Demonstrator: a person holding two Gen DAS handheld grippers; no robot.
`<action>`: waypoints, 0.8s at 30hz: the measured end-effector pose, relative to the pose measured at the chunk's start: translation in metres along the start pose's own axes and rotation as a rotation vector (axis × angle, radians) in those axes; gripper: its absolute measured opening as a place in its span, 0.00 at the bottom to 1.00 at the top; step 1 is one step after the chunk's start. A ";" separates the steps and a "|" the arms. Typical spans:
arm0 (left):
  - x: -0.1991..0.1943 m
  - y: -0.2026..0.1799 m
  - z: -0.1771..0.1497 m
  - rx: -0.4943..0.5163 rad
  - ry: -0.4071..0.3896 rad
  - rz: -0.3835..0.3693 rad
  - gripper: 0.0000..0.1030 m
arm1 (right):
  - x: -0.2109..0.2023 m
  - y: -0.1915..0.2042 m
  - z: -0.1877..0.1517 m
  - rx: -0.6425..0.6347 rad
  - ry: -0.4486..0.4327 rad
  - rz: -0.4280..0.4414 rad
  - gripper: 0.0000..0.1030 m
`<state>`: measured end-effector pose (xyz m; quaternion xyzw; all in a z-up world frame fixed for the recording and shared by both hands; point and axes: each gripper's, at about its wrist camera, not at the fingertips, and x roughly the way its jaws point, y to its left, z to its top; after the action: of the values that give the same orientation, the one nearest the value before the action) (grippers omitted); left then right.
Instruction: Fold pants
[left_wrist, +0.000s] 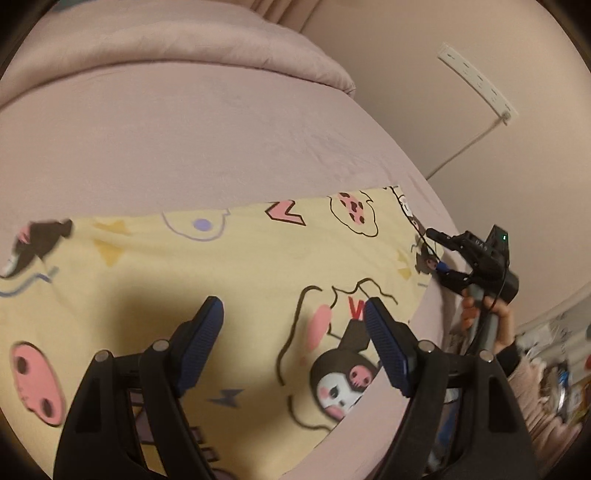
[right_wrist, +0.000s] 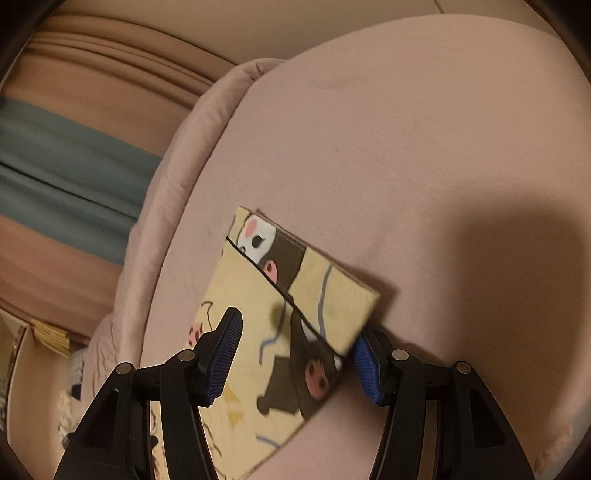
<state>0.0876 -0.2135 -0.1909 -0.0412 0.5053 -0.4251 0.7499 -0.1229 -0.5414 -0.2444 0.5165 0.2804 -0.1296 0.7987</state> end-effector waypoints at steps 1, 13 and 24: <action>-0.001 0.001 0.000 -0.014 0.005 -0.004 0.77 | 0.003 0.003 0.001 -0.007 -0.014 0.004 0.56; 0.002 0.038 -0.004 -0.305 0.045 -0.128 0.76 | -0.013 0.081 -0.032 -0.475 -0.112 -0.056 0.11; -0.025 0.078 -0.025 -0.586 -0.043 -0.443 0.80 | 0.020 0.221 -0.228 -1.337 -0.088 -0.077 0.11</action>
<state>0.1110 -0.1376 -0.2240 -0.3715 0.5687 -0.4132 0.6065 -0.0688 -0.2398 -0.1599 -0.1054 0.2856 0.0225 0.9523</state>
